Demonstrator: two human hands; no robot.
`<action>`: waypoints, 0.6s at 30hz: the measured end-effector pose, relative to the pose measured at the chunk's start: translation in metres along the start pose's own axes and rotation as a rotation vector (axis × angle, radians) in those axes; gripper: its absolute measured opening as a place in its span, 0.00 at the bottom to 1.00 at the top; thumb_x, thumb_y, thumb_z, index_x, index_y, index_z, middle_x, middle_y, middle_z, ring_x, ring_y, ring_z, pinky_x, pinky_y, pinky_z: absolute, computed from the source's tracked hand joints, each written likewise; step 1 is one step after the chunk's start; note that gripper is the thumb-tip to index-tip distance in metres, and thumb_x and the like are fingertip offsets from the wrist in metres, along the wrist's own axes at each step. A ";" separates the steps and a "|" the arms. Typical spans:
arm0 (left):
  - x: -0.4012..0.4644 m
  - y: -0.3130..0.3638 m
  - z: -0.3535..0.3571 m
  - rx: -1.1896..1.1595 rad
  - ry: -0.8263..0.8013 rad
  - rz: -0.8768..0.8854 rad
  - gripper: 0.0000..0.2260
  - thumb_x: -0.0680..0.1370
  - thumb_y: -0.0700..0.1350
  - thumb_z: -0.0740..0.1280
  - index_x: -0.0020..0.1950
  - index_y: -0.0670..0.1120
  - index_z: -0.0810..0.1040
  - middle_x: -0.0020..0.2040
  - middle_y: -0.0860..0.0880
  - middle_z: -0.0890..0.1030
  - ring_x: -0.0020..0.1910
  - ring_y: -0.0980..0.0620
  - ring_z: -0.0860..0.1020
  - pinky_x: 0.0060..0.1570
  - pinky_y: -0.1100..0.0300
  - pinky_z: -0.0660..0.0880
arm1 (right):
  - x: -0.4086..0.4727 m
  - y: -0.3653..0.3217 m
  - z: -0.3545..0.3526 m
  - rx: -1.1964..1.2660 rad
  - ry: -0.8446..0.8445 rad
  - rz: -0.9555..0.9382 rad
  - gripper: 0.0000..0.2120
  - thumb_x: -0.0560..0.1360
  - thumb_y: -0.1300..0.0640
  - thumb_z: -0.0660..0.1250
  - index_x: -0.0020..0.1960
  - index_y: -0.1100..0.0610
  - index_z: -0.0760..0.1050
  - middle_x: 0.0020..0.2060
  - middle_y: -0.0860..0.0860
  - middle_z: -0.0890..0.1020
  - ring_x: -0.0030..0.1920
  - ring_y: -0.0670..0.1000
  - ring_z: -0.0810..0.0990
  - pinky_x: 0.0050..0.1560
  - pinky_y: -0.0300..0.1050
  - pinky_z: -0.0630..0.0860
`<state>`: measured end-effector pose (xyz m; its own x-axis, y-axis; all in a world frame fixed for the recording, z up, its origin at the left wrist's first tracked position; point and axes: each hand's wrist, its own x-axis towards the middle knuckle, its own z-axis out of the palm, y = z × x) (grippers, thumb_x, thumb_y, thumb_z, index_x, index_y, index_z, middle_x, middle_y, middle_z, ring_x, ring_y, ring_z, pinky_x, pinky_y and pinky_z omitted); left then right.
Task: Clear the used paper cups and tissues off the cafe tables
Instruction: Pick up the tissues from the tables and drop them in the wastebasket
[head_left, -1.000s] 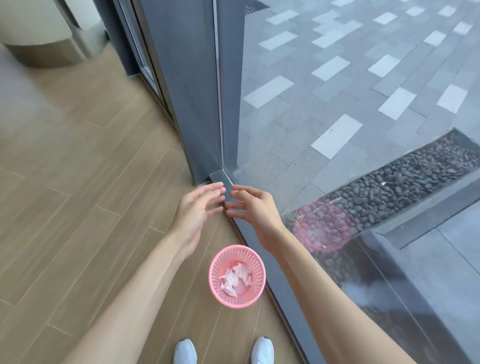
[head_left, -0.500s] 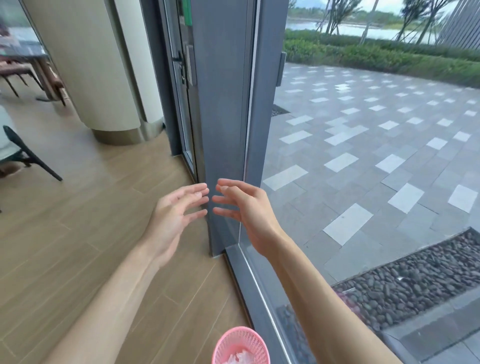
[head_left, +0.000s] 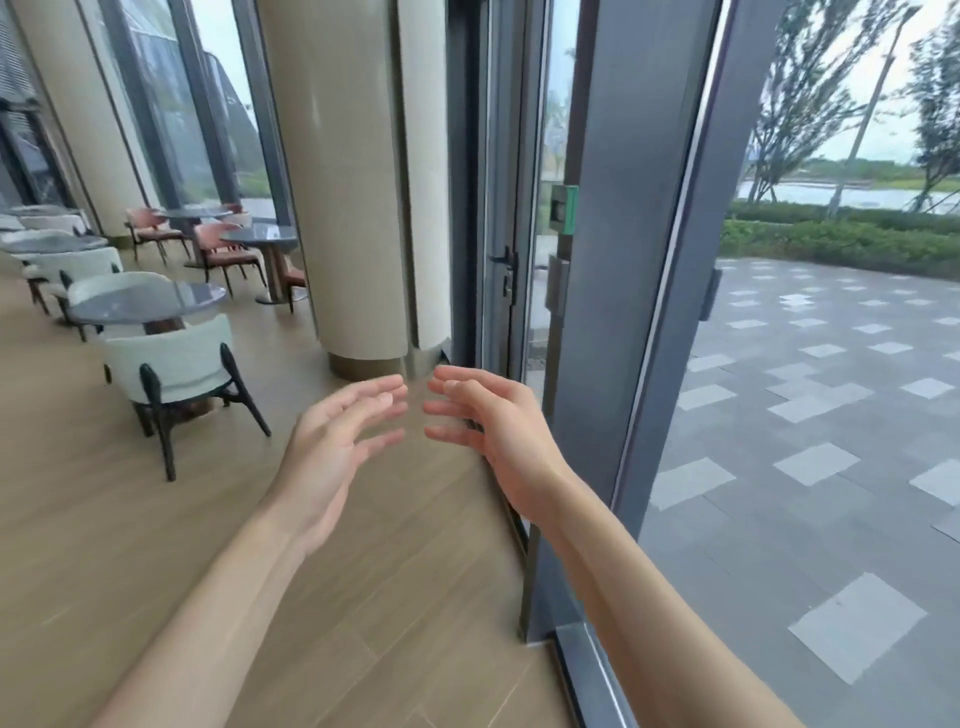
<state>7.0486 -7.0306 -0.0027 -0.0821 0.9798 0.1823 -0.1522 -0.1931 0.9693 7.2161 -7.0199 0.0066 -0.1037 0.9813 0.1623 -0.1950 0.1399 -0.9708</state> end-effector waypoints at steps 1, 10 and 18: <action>0.004 0.011 -0.023 0.004 0.038 0.026 0.10 0.82 0.38 0.63 0.59 0.41 0.82 0.60 0.43 0.84 0.62 0.46 0.81 0.66 0.42 0.75 | 0.009 -0.002 0.025 -0.007 -0.031 -0.008 0.12 0.80 0.61 0.65 0.61 0.59 0.80 0.58 0.58 0.84 0.57 0.55 0.84 0.56 0.53 0.83; 0.007 0.110 -0.241 0.060 0.390 0.233 0.11 0.83 0.39 0.62 0.58 0.41 0.82 0.58 0.40 0.84 0.61 0.44 0.82 0.65 0.41 0.76 | 0.074 0.001 0.256 0.064 -0.277 -0.071 0.10 0.80 0.61 0.65 0.59 0.58 0.81 0.52 0.56 0.86 0.55 0.54 0.85 0.59 0.52 0.82; 0.027 0.151 -0.352 0.084 0.554 0.349 0.12 0.84 0.41 0.60 0.61 0.40 0.81 0.57 0.42 0.85 0.59 0.44 0.83 0.63 0.41 0.77 | 0.123 0.015 0.372 0.105 -0.381 -0.071 0.09 0.80 0.63 0.65 0.58 0.58 0.81 0.55 0.59 0.85 0.56 0.56 0.85 0.59 0.51 0.82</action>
<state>6.6767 -7.0517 0.0901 -0.6111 0.6840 0.3982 0.0508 -0.4682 0.8822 6.8373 -6.9469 0.0780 -0.4368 0.8475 0.3016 -0.3115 0.1720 -0.9346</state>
